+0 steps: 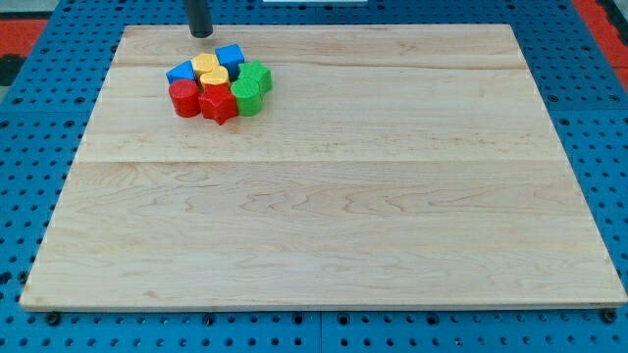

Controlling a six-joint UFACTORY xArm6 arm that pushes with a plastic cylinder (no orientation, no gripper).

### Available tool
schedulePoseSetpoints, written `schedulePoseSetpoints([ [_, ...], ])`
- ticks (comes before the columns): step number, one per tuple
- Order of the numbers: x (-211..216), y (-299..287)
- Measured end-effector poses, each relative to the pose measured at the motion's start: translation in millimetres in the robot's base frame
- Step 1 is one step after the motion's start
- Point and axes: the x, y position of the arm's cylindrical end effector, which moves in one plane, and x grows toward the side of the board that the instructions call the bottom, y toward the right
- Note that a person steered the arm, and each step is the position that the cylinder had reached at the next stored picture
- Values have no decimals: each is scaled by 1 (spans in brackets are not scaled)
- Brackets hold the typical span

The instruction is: Move the blue triangle towards bottom left

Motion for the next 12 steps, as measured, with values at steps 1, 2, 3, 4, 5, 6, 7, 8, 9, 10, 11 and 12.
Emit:
schedulePoseSetpoints([
  [1,0,5],
  [2,-2,5],
  [3,-2,5],
  [4,-4,6],
  [5,-7,13],
  [6,-7,14],
  [7,-7,14],
  [8,-7,15],
  [9,-8,15],
  [10,-8,15],
  [11,-8,15],
  [12,-9,15],
])
